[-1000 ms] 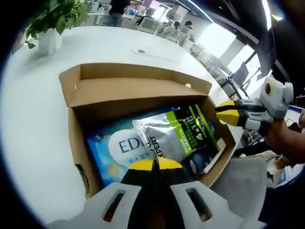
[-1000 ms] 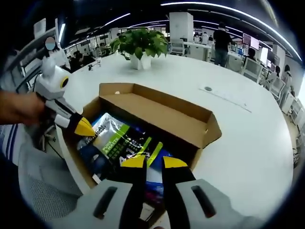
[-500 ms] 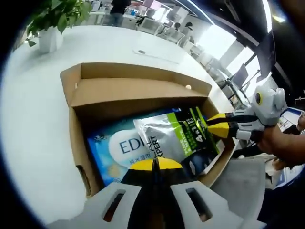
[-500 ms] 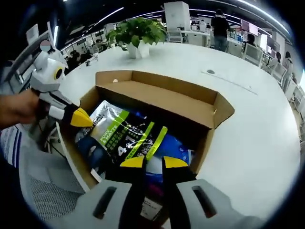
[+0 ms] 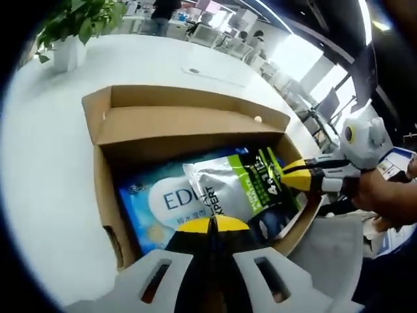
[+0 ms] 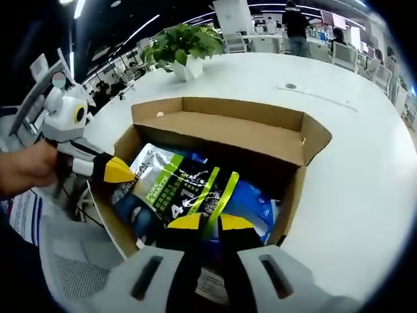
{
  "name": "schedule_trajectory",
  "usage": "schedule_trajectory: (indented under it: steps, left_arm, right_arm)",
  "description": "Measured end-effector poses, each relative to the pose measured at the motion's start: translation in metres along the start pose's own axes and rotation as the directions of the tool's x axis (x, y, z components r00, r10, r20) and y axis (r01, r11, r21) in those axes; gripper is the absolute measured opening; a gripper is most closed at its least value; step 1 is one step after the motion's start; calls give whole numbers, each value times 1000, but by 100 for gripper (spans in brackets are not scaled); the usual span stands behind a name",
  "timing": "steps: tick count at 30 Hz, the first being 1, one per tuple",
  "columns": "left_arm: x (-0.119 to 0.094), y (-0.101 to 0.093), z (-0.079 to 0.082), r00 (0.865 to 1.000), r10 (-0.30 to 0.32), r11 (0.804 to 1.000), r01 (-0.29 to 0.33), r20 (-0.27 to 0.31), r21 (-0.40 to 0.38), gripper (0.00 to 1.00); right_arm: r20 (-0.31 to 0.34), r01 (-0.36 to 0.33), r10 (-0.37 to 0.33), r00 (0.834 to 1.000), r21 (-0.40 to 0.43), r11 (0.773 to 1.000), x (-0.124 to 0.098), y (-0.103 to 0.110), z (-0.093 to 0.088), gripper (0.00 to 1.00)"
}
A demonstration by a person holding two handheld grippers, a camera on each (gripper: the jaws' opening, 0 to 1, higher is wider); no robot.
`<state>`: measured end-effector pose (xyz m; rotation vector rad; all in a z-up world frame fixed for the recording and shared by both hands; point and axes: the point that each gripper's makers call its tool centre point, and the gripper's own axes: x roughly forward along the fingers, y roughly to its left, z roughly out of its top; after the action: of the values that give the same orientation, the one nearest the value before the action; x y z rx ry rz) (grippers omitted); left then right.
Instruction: Operate the shoe box by opening the lid, removing the specified soft item, and placing it in the target area until the item is outside and the box remains undamaged.
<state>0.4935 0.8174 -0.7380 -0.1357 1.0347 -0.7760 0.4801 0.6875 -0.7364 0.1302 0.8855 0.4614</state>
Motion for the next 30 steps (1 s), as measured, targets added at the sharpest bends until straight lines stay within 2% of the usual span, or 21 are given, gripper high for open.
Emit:
schedule_trajectory:
  steps: [11,24,30]
  left_arm:
    - [0,-1,0,1000,-2,1000,2,7,-3,0]
    - [1,-2,-1,1000,-3,1000,3,5,1,0]
    - [-2,-4,3,1000,-7,1000,6,17,9,0]
  right_arm:
    - [42,-70,66,997,93,993,2,6,6,5]
    - [-1,-44,45,999,50,998,8,5,0,0]
    - [6,-41,41,999,37,998,4,6,2,0]
